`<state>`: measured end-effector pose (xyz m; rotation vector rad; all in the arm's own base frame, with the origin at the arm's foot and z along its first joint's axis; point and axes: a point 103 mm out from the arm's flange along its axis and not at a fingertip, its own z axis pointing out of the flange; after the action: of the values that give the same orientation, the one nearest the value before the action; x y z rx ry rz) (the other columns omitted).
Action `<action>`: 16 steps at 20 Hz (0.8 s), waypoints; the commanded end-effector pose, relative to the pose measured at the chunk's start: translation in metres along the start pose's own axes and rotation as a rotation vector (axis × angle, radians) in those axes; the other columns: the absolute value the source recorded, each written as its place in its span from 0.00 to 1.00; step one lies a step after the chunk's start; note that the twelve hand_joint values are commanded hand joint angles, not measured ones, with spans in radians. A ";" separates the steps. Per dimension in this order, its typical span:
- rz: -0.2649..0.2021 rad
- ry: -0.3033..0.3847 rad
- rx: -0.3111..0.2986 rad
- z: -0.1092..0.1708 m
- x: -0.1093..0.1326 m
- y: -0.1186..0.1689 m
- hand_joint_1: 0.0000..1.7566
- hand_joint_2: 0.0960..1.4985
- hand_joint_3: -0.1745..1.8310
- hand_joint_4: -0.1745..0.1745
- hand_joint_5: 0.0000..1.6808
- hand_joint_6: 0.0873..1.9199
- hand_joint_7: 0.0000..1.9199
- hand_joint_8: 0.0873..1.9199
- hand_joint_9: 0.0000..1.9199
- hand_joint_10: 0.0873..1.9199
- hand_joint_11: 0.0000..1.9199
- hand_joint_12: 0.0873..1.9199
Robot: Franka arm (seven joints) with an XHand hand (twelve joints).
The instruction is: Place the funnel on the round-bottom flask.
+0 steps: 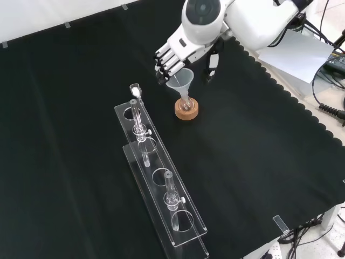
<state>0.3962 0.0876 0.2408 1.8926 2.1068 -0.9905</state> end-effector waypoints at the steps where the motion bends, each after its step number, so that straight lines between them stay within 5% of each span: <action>1: 0.046 0.124 -0.099 -0.008 -0.036 -0.009 0.35 0.38 0.31 0.27 0.13 0.00 0.01 0.33 0.14 0.38 0.01 0.74; 16: 0.064 0.291 -0.118 0.003 -0.076 0.009 0.38 0.40 0.32 0.24 0.19 0.00 0.12 0.34 0.27 0.33 0.13 0.71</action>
<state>0.4116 0.0333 0.2805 2.1060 2.1511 -0.6259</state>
